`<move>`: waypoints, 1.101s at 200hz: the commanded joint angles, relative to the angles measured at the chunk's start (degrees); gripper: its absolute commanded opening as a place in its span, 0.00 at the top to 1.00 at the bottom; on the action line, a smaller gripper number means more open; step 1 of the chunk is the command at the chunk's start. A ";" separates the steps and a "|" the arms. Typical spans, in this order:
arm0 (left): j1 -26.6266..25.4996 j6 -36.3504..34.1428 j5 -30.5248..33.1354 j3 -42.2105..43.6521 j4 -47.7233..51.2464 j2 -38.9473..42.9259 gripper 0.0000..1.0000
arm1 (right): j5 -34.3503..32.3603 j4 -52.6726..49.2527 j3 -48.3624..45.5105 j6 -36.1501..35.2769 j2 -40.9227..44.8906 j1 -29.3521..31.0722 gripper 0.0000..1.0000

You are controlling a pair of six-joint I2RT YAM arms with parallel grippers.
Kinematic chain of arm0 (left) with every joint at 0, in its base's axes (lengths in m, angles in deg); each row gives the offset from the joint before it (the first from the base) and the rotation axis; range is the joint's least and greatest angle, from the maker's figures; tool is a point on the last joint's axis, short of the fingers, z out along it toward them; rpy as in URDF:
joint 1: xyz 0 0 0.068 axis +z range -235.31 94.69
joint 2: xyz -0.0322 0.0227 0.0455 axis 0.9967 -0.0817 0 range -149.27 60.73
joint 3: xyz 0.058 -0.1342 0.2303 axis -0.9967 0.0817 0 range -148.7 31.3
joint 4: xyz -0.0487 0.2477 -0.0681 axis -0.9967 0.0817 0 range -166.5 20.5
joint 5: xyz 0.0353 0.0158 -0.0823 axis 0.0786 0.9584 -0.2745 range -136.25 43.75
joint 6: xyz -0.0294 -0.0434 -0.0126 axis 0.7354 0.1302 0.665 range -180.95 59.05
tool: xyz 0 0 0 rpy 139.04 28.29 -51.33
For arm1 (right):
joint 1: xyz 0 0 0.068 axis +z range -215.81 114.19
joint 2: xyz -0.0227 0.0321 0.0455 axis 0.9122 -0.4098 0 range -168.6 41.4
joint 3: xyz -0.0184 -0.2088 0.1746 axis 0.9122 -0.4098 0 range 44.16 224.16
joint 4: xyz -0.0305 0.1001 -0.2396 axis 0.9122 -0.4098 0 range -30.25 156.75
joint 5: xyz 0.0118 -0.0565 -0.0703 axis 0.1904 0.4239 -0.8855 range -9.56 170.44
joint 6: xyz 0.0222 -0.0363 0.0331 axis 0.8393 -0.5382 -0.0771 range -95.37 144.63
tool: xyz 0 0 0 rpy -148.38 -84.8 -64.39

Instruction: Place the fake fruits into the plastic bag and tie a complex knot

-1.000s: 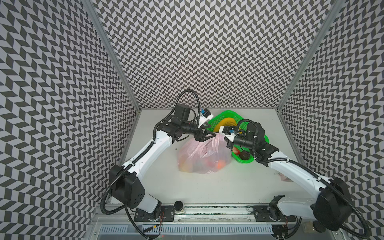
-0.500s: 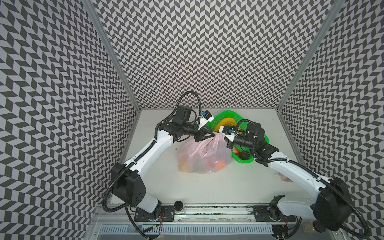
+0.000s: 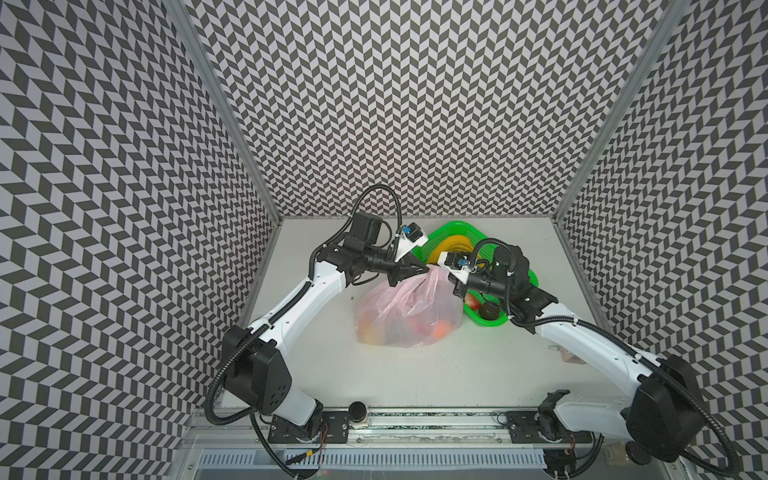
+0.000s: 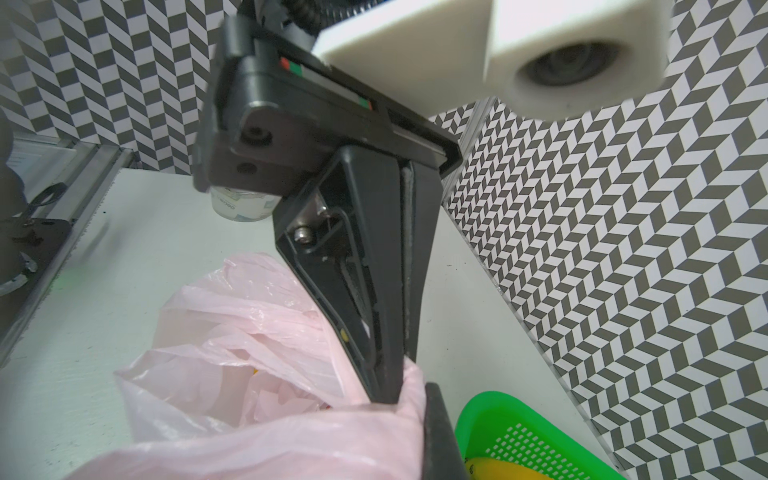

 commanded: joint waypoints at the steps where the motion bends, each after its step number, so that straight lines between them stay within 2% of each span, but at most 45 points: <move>1: -0.39 -1.75 -0.83 1.53 -1.24 2.40 1.00 | -0.16 1.29 1.01 -0.33 1.23 0.58 0.90; 24: -0.43 -1.55 -0.27 2.31 -2.96 3.57 1.00 | -2.72 -1.86 1.04 0.49 2.05 0.53 0.81; 63: -0.31 -1.66 0.42 2.66 -4.20 4.32 1.00 | -4.05 -9.56 2.12 -1.08 3.82 0.30 0.49; 84: -0.21 -1.88 0.94 2.82 -4.31 4.38 1.00 | -4.34 -18.33 4.59 -2.38 4.28 -0.61 0.29; 97: -0.25 -1.93 1.20 3.02 -4.40 4.24 1.00 | -4.01 -23.58 6.43 -3.04 4.70 -1.60 0.20; 133: -0.25 -2.43 1.91 3.44 -4.20 4.02 1.00 | 3.65 -33.14 10.93 -2.61 6.88 -5.30 0.05; 146: -0.21 -2.65 1.95 3.63 -4.31 4.12 1.00 | 6.61 -35.51 12.15 -3.03 7.95 -6.06 0.00; 175: -0.22 -2.81 2.05 3.63 -4.48 4.23 1.00 | 10.26 -34.95 13.82 -1.00 9.26 -6.90 0.01; 220: -0.33 -3.05 2.12 3.72 -4.48 4.58 1.00 | 11.31 -38.31 20.63 0.82 2.42 -6.55 0.00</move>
